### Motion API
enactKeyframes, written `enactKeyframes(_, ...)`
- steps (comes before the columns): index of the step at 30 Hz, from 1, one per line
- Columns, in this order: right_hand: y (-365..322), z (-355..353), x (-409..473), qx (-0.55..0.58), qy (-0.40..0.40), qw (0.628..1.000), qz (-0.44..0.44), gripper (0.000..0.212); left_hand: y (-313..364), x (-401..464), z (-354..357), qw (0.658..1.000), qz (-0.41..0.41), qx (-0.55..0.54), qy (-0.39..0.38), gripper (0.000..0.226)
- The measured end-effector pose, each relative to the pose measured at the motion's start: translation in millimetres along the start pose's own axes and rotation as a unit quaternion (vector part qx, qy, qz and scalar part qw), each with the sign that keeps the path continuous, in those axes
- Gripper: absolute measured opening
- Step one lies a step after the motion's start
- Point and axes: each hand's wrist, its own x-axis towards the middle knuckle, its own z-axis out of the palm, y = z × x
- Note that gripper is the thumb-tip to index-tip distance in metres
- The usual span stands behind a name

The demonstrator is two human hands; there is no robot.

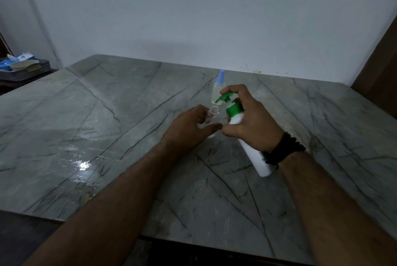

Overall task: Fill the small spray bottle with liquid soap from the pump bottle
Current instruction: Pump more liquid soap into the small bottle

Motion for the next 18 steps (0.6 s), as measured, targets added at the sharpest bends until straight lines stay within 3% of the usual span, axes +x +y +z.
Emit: enactKeyframes(18, 1.8, 0.1, -0.8, 0.010, 0.002, 1.000, 0.002, 0.071, 2.3, -2.2, -1.2, 1.000, 0.001, -0.007, 0.005, 0.039)
